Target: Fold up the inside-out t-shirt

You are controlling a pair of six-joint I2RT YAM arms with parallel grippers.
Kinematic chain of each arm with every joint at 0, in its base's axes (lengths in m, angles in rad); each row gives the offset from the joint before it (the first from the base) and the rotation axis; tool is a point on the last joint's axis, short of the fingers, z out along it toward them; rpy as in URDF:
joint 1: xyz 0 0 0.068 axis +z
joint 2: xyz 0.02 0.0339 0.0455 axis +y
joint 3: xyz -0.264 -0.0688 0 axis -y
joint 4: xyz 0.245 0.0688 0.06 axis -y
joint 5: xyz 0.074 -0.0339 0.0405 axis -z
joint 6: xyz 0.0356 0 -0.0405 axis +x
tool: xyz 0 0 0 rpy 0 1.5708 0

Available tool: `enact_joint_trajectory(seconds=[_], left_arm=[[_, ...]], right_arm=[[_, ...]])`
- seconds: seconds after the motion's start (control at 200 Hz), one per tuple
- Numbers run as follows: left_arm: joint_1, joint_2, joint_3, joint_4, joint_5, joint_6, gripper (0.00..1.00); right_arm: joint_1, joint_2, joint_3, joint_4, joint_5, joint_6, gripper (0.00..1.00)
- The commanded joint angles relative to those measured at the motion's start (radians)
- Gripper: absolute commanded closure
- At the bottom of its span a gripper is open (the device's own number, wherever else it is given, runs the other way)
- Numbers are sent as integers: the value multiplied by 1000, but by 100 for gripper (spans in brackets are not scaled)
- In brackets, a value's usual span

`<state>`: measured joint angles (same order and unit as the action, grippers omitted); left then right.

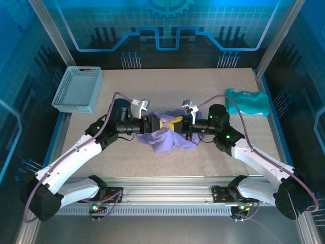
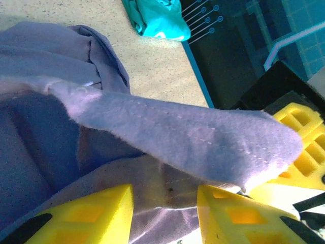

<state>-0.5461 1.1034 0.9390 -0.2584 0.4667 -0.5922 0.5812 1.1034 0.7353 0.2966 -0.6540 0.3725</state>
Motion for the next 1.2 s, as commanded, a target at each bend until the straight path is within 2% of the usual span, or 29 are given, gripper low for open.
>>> enact_joint_trajectory(seconds=[0.0, 0.21, 0.49, 0.585, 0.67, 0.935, 1.195], left_arm=[[-3, 19, -15, 75, 45, -28, 62], [-2, 44, -11, 107, 66, -45, 68], [-3, 47, -16, 105, 60, -44, 82], [-3, 47, -16, 102, 60, -42, 89], [-3, 41, -17, 99, 47, -37, 100], [1, -41, -44, 101, -38, 7, 100], [6, -98, -74, 135, -29, 7, 100]], right_arm=[[-6, -22, 26, 6, 11, -13, 100], [-3, -25, 26, 4, 16, -13, 100], [-1, -26, 27, 3, 19, -17, 100], [-2, -28, 27, -2, 25, -21, 100], [-3, -33, 29, -8, 31, -24, 100], [-3, -69, 13, -21, 85, -30, 100], [3, -73, 5, -58, 131, -32, 100]])
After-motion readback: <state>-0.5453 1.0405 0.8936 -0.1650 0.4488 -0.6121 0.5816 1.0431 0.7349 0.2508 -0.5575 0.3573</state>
